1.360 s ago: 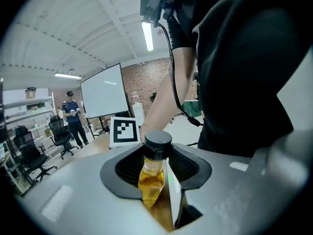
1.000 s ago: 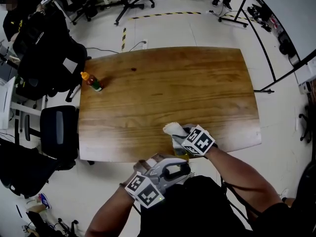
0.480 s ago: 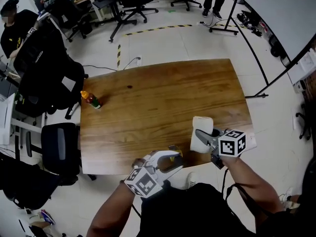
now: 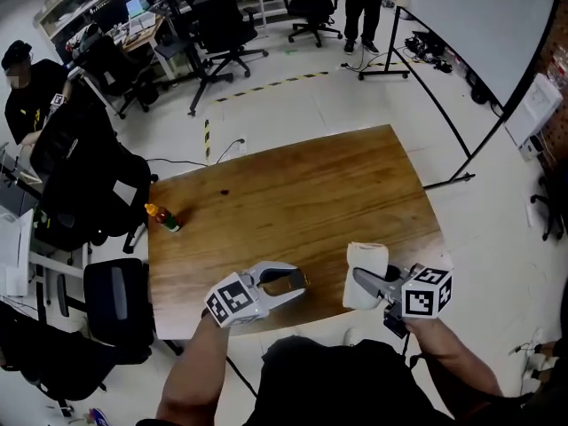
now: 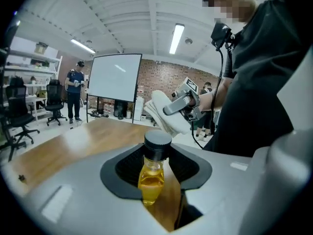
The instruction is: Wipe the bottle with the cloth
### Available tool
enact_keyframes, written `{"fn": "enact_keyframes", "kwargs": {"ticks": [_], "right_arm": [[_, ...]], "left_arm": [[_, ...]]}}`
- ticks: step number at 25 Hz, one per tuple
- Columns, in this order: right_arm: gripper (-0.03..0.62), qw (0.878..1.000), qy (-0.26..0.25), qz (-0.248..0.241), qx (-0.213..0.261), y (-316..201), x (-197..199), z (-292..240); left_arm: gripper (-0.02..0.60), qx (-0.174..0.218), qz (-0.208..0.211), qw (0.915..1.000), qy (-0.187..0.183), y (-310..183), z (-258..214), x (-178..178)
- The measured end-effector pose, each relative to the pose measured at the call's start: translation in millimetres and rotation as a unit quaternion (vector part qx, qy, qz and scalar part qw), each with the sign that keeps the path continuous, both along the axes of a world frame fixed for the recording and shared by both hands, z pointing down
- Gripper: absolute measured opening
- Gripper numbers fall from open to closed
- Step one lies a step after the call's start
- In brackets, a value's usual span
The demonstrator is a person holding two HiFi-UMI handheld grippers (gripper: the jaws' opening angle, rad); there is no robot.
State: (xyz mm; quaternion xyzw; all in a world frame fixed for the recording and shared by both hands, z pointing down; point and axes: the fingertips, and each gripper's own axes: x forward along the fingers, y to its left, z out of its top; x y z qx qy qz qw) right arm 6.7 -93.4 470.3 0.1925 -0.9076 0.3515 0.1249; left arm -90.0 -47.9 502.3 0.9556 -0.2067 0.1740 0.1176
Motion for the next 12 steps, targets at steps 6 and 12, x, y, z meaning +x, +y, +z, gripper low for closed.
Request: {"fn": "enact_keyframes", "kwargs": {"ticks": [6, 12], "right_arm": [[0.074, 1.0, -0.02, -0.006, -0.015, 19, 6, 4], [0.074, 0.999, -0.023, -0.027, -0.009, 27, 23, 0]], "left_arm": [[0.216, -0.014, -0.024, 0.9995, -0.014, 2, -5, 3], [0.255, -0.002, -0.129, 0.9913, 0.027, 6, -26, -3]]}}
